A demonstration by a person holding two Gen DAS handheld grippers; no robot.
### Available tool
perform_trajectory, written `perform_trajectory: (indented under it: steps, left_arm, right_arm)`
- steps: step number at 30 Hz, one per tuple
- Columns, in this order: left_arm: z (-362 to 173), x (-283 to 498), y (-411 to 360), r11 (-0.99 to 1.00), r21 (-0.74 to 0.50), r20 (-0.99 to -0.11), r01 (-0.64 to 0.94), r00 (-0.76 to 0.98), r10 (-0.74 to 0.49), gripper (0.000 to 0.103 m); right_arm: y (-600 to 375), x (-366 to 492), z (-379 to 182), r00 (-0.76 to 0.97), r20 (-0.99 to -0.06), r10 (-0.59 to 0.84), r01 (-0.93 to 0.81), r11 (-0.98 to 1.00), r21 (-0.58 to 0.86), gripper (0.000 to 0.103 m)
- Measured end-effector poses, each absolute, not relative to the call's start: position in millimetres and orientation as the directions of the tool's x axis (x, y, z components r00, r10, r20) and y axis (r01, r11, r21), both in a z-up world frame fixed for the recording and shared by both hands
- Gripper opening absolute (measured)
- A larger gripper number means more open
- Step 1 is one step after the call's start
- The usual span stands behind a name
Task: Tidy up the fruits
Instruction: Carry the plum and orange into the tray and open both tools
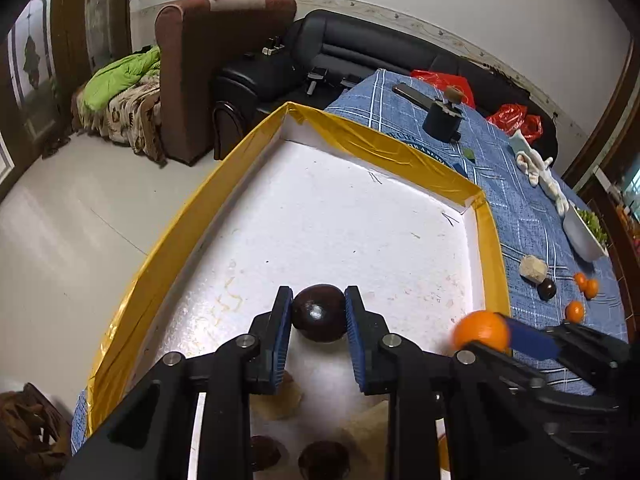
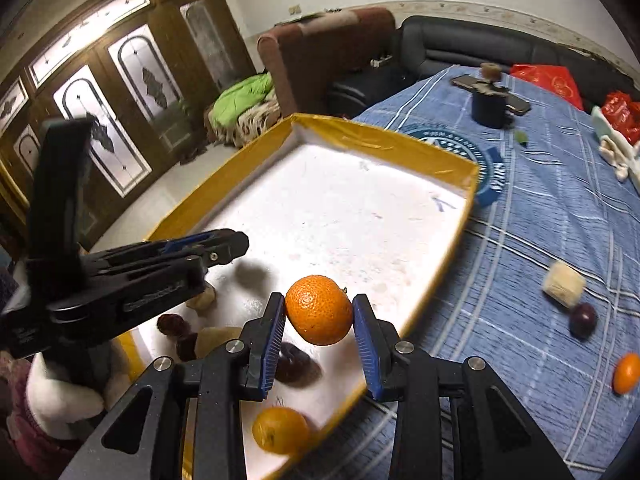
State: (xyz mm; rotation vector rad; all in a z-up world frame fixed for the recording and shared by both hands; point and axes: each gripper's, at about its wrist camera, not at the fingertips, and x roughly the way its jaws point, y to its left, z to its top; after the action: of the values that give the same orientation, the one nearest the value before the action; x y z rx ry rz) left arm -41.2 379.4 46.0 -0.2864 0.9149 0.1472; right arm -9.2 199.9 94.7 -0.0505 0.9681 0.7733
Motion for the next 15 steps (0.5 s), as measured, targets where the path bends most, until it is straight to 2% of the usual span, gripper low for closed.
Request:
perform_trajectory:
  steps: [1,3,4,8,11,15]
  left_arm:
    - [46.0,-42.0,379.4,0.95,-0.19,-0.799,-0.248,0.602,-0.002,0.029]
    - [46.0,-43.9,382.0,0.942,-0.213,-0.797,-0.258,0.604,-0.015,0.061]
    - [47.3,-46.2,383.2,0.938,-0.221,-0.792,-0.267,0.61,-0.013,0.064]
    - [55.0,-57.3,389.1,0.921,-0.268,-0.773,-0.283,0.633,-0.03,0.066]
    - [62.9,-68.1,392.2,0.908,-0.301,-0.756,-0.293,0.653,-0.04,0.068]
    - [75.3,-85.1,388.1,0.899,-0.323,-0.735,-0.296,0.677,-0.041,0.076]
  right_arm:
    - [205.3,-8.0,91.3,0.321,-0.763,0.561,-0.615,0.736,0.283,0.04]
    - [212.1,-5.8,86.0,0.316,-0.772,0.552,-0.615,0.738,0.277,0.04]
    - [212.5,-4.5,83.4,0.311,-0.776,0.549,-0.61,0.741,0.28,0.04]
    - [205.5,-2.7,79.5,0.304,-0.773,0.557,-0.585,0.749,0.31,0.05]
    - [197.4,-4.9,86.4,0.321,-0.762,0.562,-0.578,0.753,0.313,0.052]
    - [178.6,-8.9,98.9,0.357,-0.737,0.574,-0.557,0.764,0.325,0.065]
